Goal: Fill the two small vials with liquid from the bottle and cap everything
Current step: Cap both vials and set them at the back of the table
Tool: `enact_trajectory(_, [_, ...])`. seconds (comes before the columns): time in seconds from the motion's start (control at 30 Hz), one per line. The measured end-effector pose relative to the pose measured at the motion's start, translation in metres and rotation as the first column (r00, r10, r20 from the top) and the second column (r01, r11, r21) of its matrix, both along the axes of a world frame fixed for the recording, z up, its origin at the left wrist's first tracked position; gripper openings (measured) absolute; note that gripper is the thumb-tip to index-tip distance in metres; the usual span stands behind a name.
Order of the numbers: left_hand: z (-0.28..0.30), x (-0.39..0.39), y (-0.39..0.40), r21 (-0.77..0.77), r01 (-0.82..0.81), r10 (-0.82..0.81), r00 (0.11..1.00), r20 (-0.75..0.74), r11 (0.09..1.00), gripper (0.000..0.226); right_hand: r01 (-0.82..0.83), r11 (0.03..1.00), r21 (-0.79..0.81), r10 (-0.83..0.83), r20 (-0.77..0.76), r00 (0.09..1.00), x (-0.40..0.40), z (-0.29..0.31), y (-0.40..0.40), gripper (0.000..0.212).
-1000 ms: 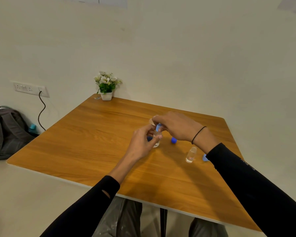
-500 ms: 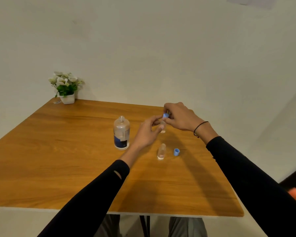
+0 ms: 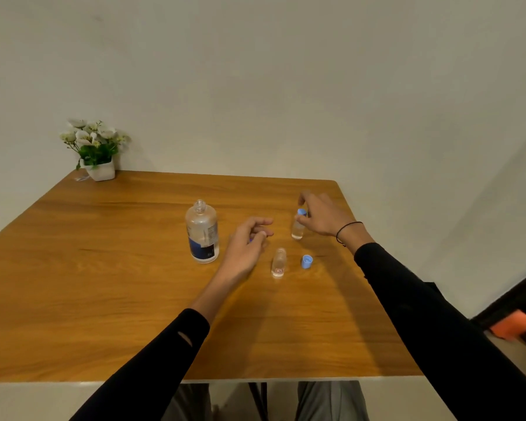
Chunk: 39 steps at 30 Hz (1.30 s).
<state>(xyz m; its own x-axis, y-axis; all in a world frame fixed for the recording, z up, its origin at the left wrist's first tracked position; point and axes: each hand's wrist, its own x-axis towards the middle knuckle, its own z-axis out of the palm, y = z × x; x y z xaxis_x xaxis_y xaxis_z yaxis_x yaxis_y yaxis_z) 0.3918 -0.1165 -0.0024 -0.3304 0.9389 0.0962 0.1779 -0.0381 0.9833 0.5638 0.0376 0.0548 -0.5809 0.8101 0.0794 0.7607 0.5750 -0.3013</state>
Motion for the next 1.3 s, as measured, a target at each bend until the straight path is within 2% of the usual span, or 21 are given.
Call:
enact_trajectory(0.07, [-0.002,0.002,-0.011,-0.004,0.015,-0.015,1.0,0.026,1.0,0.044,0.019,0.999,0.028,-0.018,-0.036,0.999,0.007,0.008,-0.01,0.052])
enact_trajectory(0.1, [-0.003,0.002,-0.017,-0.012,0.024,-0.023,0.999,0.032,1.0,0.047,0.035,0.996,0.079,-0.03,-0.061,0.998,0.012,0.01,-0.018,0.055])
enact_trajectory(0.2, [-0.01,0.001,-0.03,-0.049,0.074,-0.074,0.997,0.002,0.996,0.06,0.063,0.972,0.226,-0.03,-0.148,0.989,0.028,0.01,-0.054,0.031])
enact_trajectory(0.27, [-0.015,0.0,-0.035,-0.08,0.119,-0.125,0.989,-0.072,0.99,0.068,-0.002,0.988,0.156,0.021,-0.117,0.993,0.033,0.001,-0.078,0.018])
enact_trajectory(0.4, [-0.027,0.005,-0.034,-0.093,0.178,-0.194,0.959,-0.208,0.98,0.062,-0.126,0.992,-0.003,0.124,0.189,0.974,0.029,-0.033,-0.097,0.022])
enact_trajectory(0.5, [-0.031,0.01,-0.034,-0.07,0.146,-0.16,0.951,-0.266,0.987,0.054,-0.141,0.99,-0.002,0.138,0.214,0.967,0.025,-0.039,-0.098,0.011])
enact_trajectory(0.57, [-0.03,0.013,-0.035,-0.061,0.158,-0.169,0.937,-0.304,0.986,0.052,-0.136,0.991,0.003,0.132,0.215,0.968,0.025,-0.036,-0.098,0.017])
enact_trajectory(0.67, [-0.029,0.017,-0.035,-0.044,0.156,-0.161,0.916,-0.368,0.987,0.046,-0.093,0.994,-0.054,0.103,0.211,0.972,0.028,-0.031,-0.097,0.044])
enact_trajectory(0.73, [-0.028,0.019,-0.033,-0.011,0.135,-0.128,0.91,-0.394,0.991,0.037,-0.07,0.994,-0.079,0.08,0.129,0.988,0.031,-0.025,-0.099,0.045])
enact_trajectory(0.8, [-0.028,0.022,-0.03,0.028,0.12,-0.1,0.916,-0.39,0.992,0.03,-0.069,0.993,-0.093,0.063,-0.067,0.996,0.035,-0.022,-0.102,0.034])
enact_trajectory(0.9, [-0.029,0.025,-0.028,0.056,0.111,-0.083,0.926,-0.368,0.992,0.026,-0.063,0.998,-0.011,0.054,-0.364,0.93,0.037,-0.021,-0.105,0.017])
enact_trajectory(0.97, [-0.03,0.027,-0.026,0.061,0.118,-0.088,0.928,-0.361,0.991,0.025,-0.087,0.996,0.006,0.08,-0.451,0.889,0.035,-0.018,-0.106,0.015])
enact_trajectory(1.03, [-0.031,0.027,-0.026,0.061,0.123,-0.092,0.923,-0.375,0.991,0.024,-0.157,0.988,0.004,0.145,-0.403,0.904,0.031,-0.014,-0.108,0.017])
enact_trajectory(1.13, [-0.031,0.028,-0.025,0.065,0.126,-0.091,0.915,-0.393,0.99,0.018,-0.23,0.973,0.019,0.228,-0.223,0.948,0.024,-0.008,-0.111,0.019])
enact_trajectory(1.3, [-0.029,0.031,-0.026,0.045,0.13,-0.101,0.91,-0.403,0.991,0.017,-0.297,0.954,0.043,0.297,0.012,0.955,0.01,0.004,-0.111,0.011])
